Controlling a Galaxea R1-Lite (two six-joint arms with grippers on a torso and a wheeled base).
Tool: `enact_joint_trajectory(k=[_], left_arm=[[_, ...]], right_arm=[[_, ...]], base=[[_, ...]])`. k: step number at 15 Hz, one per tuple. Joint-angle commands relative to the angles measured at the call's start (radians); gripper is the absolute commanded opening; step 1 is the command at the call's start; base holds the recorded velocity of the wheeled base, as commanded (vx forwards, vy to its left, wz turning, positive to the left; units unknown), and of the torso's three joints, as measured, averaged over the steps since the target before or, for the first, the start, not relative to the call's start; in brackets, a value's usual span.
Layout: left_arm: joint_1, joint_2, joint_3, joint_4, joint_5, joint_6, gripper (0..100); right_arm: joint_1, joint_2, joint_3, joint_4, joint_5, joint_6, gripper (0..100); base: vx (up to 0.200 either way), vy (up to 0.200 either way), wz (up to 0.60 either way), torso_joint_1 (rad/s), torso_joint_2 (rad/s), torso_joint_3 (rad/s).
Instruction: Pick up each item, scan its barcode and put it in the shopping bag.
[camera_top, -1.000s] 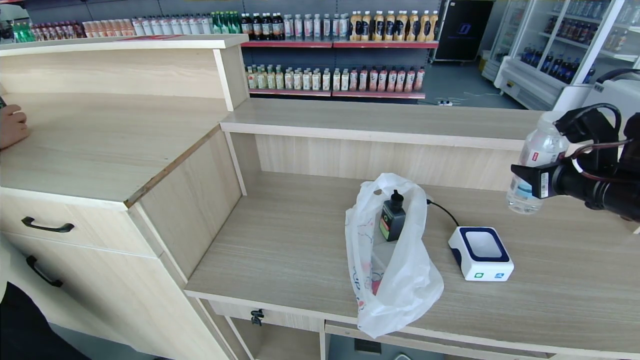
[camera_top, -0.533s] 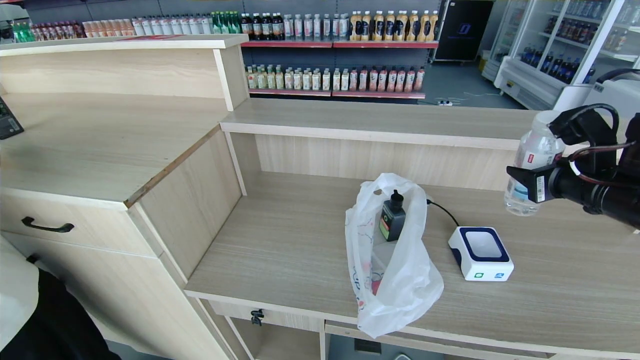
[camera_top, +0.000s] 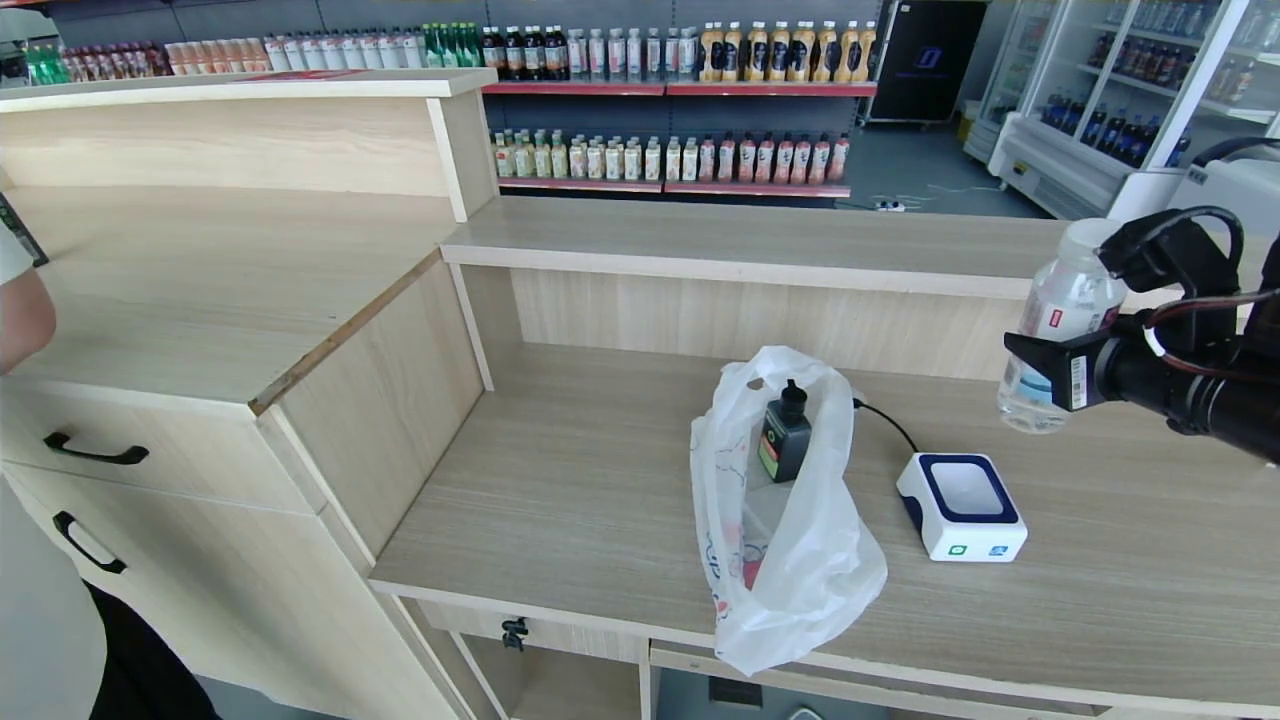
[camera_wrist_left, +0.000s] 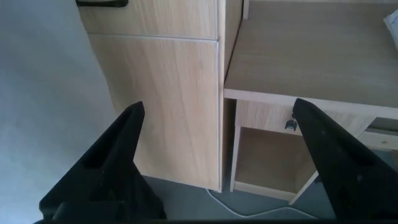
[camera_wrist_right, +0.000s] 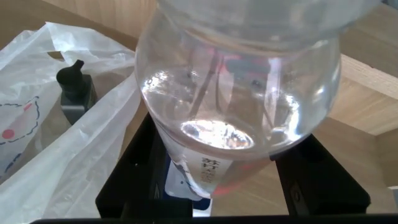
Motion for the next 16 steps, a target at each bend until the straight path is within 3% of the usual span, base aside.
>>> enact_joint_trajectory(k=[1,4,12,16], left_arm=[[0.000,0.000,0.000,0.000,0.000,0.000,100],[0.000,0.000,0.000,0.000,0.000,0.000,100],[0.000,0.000,0.000,0.000,0.000,0.000,100],[0.000,0.000,0.000,0.000,0.000,0.000,100]], right_arm=[[0.015,-0.008,0.002,0.000,0.001,0.002,0],[0.035,-0.008,0.001,-0.009,0.001,0.007,0],[0.085,0.082,0.041,-0.052,0.112,0.096,0],[0.162,0.239,0.128,-0.315,0.153,0.124,0]], base=[[0.000,0.000,0.60,-0.002,0.00,0.007],[0.000,0.000,0.60,-0.001,0.00,0.004],[0.000,0.000,0.00,0.000,0.00,0.000],[0.000,0.000,0.00,0.000,0.00,0.000]])
